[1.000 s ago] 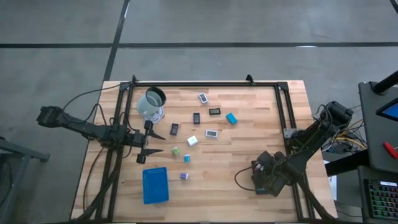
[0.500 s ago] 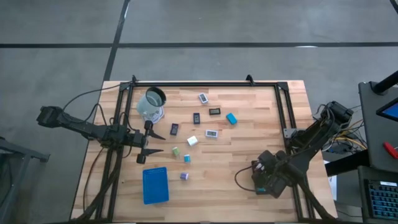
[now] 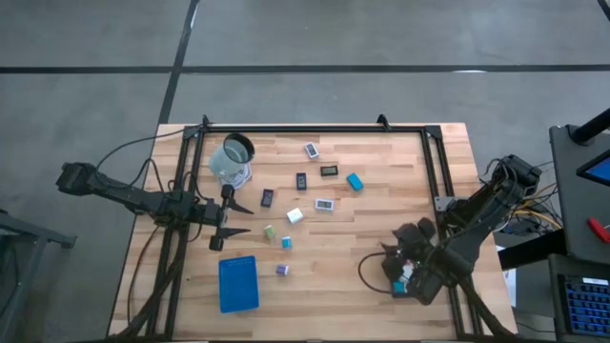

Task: Pick & Place Office items
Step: Put the white charger adapter into the black bin

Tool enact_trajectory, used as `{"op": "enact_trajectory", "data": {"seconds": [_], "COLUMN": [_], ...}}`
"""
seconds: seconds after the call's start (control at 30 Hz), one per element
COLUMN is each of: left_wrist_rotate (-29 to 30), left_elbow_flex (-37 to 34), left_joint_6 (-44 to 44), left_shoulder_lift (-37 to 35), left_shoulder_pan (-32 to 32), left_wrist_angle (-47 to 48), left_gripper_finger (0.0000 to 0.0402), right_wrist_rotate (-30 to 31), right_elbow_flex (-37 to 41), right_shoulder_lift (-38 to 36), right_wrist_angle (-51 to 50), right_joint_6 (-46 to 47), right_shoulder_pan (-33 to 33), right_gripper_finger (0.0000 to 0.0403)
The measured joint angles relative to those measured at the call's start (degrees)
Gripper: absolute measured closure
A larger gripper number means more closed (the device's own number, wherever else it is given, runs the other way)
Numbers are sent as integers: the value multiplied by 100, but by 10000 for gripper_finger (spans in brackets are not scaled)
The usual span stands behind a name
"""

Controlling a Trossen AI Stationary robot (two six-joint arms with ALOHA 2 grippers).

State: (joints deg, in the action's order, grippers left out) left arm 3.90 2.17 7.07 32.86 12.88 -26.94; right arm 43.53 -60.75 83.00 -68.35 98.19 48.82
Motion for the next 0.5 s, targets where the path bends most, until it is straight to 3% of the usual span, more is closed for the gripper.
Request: {"op": "enact_trajectory", "data": {"seconds": [0.27,0.5], "left_wrist_rotate": [2,2], "left_elbow_flex": [0,0], "left_joint_6": [0,0], "left_shoulder_lift": [0,0], "left_shoulder_pan": [1,1], "left_wrist_angle": [0,0], "left_gripper_finger": [164,164], "right_wrist_rotate": [2102,2859], "right_elbow_flex": [200,407], "right_shoulder_lift": [0,2], "right_wrist_angle": [233,430], "right_joint_6": [-135,-116], "right_shoulder_pan": [-37,-408], "right_gripper_finger": [165,165]}}
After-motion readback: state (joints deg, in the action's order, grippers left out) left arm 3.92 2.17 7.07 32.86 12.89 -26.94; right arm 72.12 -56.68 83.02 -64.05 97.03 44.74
